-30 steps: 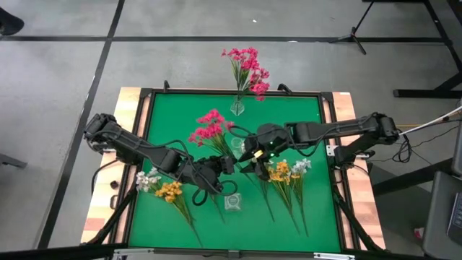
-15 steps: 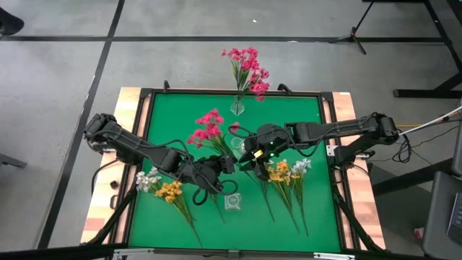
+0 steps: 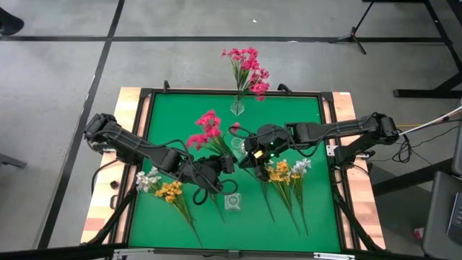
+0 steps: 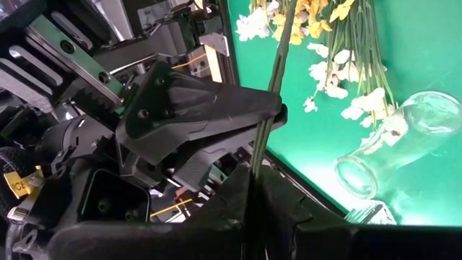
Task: Sort flowers into vase by color
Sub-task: Put the pink flowers into the top transparent vase
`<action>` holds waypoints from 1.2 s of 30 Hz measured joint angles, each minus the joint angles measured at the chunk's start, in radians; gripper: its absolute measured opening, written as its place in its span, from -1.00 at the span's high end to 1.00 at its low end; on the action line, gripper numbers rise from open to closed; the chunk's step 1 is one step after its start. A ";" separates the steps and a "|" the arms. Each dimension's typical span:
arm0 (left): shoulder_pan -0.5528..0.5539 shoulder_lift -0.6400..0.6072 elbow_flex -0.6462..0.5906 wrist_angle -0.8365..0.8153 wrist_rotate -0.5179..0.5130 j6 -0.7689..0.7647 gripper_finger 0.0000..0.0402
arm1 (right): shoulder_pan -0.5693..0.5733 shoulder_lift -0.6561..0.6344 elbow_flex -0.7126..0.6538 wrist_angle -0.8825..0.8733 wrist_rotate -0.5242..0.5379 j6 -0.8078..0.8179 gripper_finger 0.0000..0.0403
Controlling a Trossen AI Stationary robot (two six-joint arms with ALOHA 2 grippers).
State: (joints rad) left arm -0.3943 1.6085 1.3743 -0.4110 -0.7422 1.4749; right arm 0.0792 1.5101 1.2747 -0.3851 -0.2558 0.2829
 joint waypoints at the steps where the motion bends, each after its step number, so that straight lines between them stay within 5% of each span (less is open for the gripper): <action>1: 0.000 0.000 0.000 0.000 0.000 -0.002 0.91 | 0.000 0.000 0.000 0.000 0.000 0.000 0.97; 25: -0.079 -0.001 0.001 0.016 -0.119 -0.110 0.41 | -0.003 0.000 -0.001 0.020 0.040 -0.004 0.99; 36: -0.186 -0.001 0.001 0.010 -0.326 -0.443 0.32 | -0.044 -0.027 -0.001 0.095 0.301 -0.081 0.98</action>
State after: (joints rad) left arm -0.5807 1.6077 1.3750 -0.4008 -1.0683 1.0321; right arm 0.0348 1.4829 1.2736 -0.2899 0.0455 0.2019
